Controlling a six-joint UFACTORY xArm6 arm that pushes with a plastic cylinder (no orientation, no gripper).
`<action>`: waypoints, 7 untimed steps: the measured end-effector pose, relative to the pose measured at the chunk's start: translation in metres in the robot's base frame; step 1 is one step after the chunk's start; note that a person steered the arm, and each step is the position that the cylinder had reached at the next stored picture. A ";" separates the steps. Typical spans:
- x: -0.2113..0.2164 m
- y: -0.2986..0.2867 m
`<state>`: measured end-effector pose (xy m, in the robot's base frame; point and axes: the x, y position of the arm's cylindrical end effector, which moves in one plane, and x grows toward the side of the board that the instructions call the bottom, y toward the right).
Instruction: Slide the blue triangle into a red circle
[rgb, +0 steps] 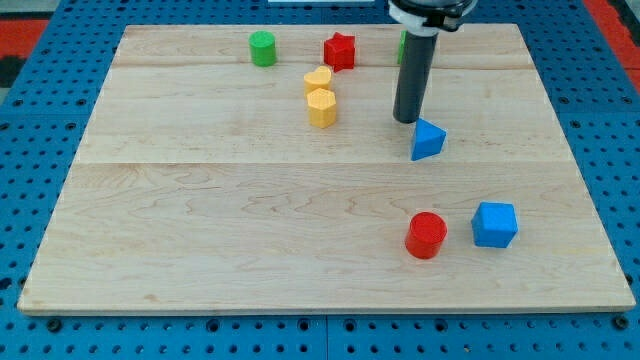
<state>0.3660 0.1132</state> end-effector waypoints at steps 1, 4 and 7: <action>0.023 0.029; 0.024 -0.018; 0.089 -0.004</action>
